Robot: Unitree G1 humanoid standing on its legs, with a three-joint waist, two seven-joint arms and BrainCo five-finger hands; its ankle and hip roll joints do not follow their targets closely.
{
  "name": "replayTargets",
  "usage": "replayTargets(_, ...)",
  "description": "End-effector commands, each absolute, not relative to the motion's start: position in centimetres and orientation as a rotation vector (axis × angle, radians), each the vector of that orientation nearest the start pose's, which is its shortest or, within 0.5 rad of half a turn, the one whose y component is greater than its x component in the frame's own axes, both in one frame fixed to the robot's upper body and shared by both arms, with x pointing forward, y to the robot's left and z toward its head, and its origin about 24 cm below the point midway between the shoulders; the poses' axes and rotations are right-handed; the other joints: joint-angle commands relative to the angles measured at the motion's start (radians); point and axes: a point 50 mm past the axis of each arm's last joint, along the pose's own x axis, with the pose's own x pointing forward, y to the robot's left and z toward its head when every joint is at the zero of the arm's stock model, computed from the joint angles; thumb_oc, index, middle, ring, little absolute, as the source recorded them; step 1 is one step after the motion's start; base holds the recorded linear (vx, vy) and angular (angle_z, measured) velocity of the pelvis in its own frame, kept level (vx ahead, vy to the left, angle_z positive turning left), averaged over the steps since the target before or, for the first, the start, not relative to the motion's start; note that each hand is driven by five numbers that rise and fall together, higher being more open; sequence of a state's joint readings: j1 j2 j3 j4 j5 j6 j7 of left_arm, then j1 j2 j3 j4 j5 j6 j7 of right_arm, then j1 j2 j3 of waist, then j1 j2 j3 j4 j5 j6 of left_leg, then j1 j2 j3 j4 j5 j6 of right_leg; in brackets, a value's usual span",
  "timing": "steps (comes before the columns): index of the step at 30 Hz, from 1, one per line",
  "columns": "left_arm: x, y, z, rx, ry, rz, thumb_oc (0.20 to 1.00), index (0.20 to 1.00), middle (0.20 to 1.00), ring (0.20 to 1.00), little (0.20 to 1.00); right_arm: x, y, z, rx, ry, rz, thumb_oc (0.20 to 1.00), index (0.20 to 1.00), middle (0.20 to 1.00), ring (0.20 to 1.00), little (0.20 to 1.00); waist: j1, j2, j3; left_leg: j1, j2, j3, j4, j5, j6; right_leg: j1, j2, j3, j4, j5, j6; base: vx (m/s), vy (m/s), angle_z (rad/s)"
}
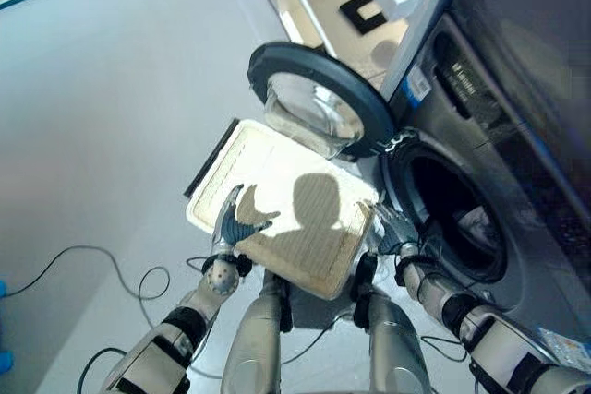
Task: Put the clothes into the washing machine.
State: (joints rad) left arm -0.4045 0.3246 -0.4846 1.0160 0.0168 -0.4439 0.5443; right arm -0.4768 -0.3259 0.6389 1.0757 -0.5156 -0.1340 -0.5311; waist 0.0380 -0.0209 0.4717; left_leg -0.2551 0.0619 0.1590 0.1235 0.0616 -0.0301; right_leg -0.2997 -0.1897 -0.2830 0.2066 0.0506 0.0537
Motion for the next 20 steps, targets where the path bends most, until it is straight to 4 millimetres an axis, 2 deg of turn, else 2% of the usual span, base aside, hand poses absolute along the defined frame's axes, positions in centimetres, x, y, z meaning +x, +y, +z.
replayTargets(1, 28.2, 18.2, -4.0, 0.560, 0.127, 0.131, 1.000, 1.000, 1.000, 1.000, 1.000, 28.8, -17.9, -4.7, -1.203, 0.124, 0.148, 1.000, 1.000, 1.000, 1.000, 1.000, -0.008, 0.005, -0.054, 0.065, -0.020, 0.006, 0.021, -0.075, -0.033, 0.082, 0.030, 0.030, 0.034, -0.083, 0.073, 0.10, -0.018, -0.02)
replayTargets(2, 28.0, 18.2, -4.3, 0.563, 0.142, 0.128, 1.000, 1.000, 1.000, 1.000, 1.000, 28.6, -18.0, -4.9, -1.202, 0.133, 0.149, 1.000, 1.000, 1.000, 1.000, 1.000, -0.009, 0.003, -0.061, 0.072, -0.019, 0.006, 0.016, -0.075, -0.033, 0.091, 0.031, 0.031, 0.026, -0.081, 0.073, 0.14, -0.016, -0.03)
replayTargets(4, 26.1, 18.4, -6.3, 0.598, 0.238, 0.089, 1.000, 1.000, 1.000, 1.000, 1.000, 26.8, -18.4, -6.5, -1.159, 0.224, 0.167, 1.000, 1.000, 1.000, 1.000, 1.000, -0.014, -0.012, -0.113, 0.143, -0.016, 0.003, -0.042, -0.065, -0.035, 0.169, 0.039, 0.039, -0.038, -0.066, 0.078, 0.19, -0.019, -0.09)
replayTargets(7, 24.3, 18.1, -8.1, 0.631, 0.326, 0.020, 1.000, 1.000, 1.000, 1.000, 1.000, 24.9, -18.3, -8.2, -1.118, 0.309, 0.194, 1.000, 1.000, 1.000, 1.000, 1.000, -0.019, -0.024, -0.169, 0.202, -0.011, -0.001, -0.098, -0.048, -0.034, 0.225, 0.047, 0.058, -0.091, -0.046, 0.082, 0.15, -0.024, -0.07)
replayTargets(11, 22.3, 17.9, -10.0, 0.627, 0.442, -0.063, 1.000, 1.000, 1.000, 1.000, 1.000, 22.8, -18.0, -9.9, -1.085, 0.393, 0.237, 1.000, 1.000, 1.000, 1.000, 1.000, -0.031, -0.027, -0.245, 0.271, -0.012, -0.012, -0.165, -0.033, -0.031, 0.292, 0.062, 0.096, -0.177, -0.010, 0.084, 0.16, -0.013, -0.05)
replayTargets(14, 21.6, 17.6, -10.6, 0.625, 0.474, -0.107, 1.000, 1.000, 1.000, 1.000, 1.000, 22.2, -17.5, -10.5, -1.092, 0.411, 0.278, 1.000, 1.000, 1.000, 1.000, 1.000, -0.035, -0.030, -0.276, 0.299, -0.018, -0.020, -0.197, -0.026, -0.036, 0.320, 0.069, 0.111, -0.251, 0.029, 0.088, 0.11, -0.019, -0.16)
replayTargets(20, 20.6, 17.0, -11.5, 0.631, 0.541, -0.198, 1.000, 1.000, 1.000, 1.000, 1.000, 21.6, -17.1, -11.1, -1.099, 0.461, 0.317, 1.000, 1.000, 1.000, 1.000, 1.000, -0.028, -0.026, -0.319, 0.317, -0.021, -0.032, -0.195, -0.042, -0.024, 0.341, 0.078, 0.118, -0.244, 0.010, 0.078, 0.06, -0.020, -0.07)
